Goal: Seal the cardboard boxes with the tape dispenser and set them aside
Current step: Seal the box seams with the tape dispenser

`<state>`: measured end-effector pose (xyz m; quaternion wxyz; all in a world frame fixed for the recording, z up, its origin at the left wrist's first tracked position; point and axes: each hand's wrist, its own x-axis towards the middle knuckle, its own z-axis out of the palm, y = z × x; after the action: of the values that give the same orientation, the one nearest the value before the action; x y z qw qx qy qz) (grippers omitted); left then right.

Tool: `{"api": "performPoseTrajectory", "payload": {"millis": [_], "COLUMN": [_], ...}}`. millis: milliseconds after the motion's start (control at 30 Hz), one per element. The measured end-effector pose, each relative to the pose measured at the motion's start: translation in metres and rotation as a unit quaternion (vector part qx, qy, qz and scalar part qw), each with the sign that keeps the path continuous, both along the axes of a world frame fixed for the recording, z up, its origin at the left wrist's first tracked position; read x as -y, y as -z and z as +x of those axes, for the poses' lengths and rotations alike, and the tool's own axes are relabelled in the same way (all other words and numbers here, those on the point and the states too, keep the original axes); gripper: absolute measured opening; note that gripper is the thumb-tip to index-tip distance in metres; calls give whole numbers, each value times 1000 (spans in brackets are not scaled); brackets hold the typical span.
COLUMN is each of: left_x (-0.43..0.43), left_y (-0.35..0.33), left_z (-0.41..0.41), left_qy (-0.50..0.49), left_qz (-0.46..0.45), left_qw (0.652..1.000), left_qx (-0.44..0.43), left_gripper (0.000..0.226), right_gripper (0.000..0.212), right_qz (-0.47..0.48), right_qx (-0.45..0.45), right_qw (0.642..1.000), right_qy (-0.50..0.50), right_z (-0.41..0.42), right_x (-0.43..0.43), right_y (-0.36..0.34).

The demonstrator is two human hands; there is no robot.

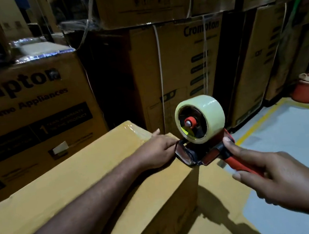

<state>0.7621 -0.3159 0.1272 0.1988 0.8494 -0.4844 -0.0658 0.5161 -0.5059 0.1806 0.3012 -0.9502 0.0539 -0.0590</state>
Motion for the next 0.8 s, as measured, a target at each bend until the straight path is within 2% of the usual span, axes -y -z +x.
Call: {"api": "performPoseTrajectory", "payload": {"millis": [133, 300, 467, 567, 633, 800], "left_x": [3, 4, 7, 12, 19, 21], "left_y": [1, -2, -16, -21, -19, -20], "left_z": [1, -5, -7, -22, -48, -99], "left_qy": [17, 0, -55, -88, -93, -103], "left_qz": [66, 77, 90, 101, 73, 39], "left_qw": [997, 997, 994, 991, 993, 989], "left_qx": [30, 22, -39, -24, -5, -98], "left_gripper": [36, 29, 16, 23, 29, 41], "right_gripper": [75, 79, 83, 85, 86, 84], "right_qz": [22, 26, 72, 81, 95, 105], "right_qx": [29, 95, 88, 111, 130, 145], "right_qw": [999, 995, 993, 990, 986, 981], "right_qy": [8, -7, -31, -40, -45, -68], "right_z": [-7, -25, -50, -51, -49, -47], "right_x": [0, 5, 28, 35, 38, 45], "right_y": [11, 44, 68, 84, 95, 120]}}
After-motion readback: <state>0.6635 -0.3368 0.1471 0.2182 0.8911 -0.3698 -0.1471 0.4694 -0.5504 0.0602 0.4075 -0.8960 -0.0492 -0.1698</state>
